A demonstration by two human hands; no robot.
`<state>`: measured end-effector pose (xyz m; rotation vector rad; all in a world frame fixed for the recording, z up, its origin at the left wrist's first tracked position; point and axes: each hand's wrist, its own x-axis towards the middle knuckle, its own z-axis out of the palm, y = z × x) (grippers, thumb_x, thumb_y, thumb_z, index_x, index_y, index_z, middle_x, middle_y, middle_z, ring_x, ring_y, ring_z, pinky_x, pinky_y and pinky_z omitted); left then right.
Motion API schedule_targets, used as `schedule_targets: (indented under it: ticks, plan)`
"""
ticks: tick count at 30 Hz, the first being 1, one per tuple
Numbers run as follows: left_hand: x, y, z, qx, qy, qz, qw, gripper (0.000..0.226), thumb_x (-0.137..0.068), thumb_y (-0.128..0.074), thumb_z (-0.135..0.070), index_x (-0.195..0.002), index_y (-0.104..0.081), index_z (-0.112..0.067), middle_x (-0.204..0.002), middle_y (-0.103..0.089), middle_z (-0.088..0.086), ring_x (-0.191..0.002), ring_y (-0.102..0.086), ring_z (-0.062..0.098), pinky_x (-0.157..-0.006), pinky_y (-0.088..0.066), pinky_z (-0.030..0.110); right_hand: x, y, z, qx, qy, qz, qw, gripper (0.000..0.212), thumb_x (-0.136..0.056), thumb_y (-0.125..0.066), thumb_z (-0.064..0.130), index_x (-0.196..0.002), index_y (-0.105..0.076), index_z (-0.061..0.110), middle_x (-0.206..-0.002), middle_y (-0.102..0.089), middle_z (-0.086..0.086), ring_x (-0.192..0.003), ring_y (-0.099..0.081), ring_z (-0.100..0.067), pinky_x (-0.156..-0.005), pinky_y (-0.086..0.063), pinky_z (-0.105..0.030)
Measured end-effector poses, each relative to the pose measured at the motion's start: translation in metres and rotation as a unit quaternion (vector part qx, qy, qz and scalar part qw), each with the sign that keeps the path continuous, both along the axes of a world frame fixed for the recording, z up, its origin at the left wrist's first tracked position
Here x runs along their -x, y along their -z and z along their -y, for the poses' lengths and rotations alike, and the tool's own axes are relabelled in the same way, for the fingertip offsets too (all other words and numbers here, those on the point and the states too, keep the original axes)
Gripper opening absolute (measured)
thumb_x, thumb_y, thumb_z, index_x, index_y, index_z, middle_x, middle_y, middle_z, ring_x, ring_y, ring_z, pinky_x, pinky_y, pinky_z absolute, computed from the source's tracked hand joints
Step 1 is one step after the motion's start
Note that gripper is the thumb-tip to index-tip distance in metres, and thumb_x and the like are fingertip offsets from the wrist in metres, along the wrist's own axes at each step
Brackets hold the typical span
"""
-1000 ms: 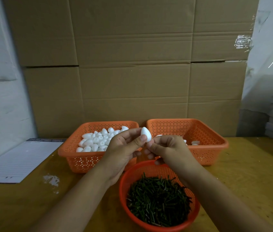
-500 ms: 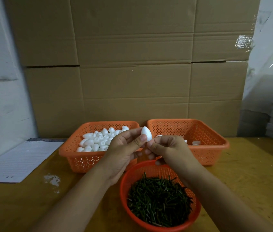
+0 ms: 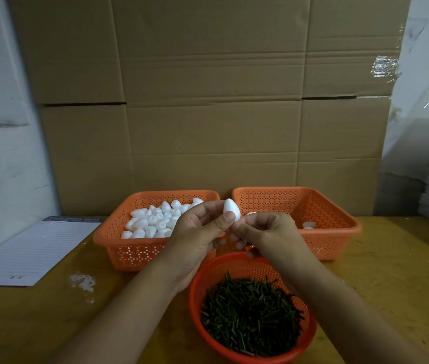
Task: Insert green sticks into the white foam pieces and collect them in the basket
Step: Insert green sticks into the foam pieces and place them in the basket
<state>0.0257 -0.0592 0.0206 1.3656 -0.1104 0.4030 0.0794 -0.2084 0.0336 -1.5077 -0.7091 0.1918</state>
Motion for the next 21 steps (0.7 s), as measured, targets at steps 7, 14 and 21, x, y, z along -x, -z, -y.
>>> schedule_targets:
  ticks: [7,14,21]
  plan:
    - [-0.001,0.001,0.0,0.016,0.02,0.006,1.0,0.026,-0.076,-0.081,-0.037,-0.101,-0.078,-0.031,-0.095,-0.075,0.003,-0.082,-0.071,0.012,-0.072,-0.055,0.022,-0.002,0.001,0.001,-0.003,-0.002,-0.011,1.0,0.013,-0.094,-0.066,0.011,-0.085,-0.075,0.006,-0.074,-0.074,-0.007,-0.064,-0.064,-0.011,-0.052,-0.049,-0.02]
    - [-0.002,-0.009,-0.017,-0.026,-0.136,-0.005,0.99,0.029,-0.088,-0.067,-0.039,-0.114,-0.067,-0.026,-0.101,-0.074,-0.008,-0.085,-0.066,0.006,-0.066,-0.053,0.02,-0.017,0.002,0.011,-0.015,0.06,-0.077,0.995,0.016,-0.096,-0.061,0.011,-0.089,-0.071,0.001,-0.072,-0.072,-0.006,-0.06,-0.061,-0.01,-0.049,-0.048,-0.02]
    - [0.005,-0.006,-0.083,-0.435,-0.362,-0.024,0.824,0.015,-0.097,-0.057,-0.017,-0.1,-0.069,-0.027,-0.098,-0.066,-0.021,-0.091,-0.06,-0.002,-0.076,-0.042,0.015,-0.037,0.006,0.021,-0.014,0.156,-0.119,0.98,0.016,-0.096,-0.058,0.014,-0.092,-0.069,0.004,-0.063,-0.069,-0.002,-0.054,-0.057,-0.011,-0.049,-0.043,-0.023]
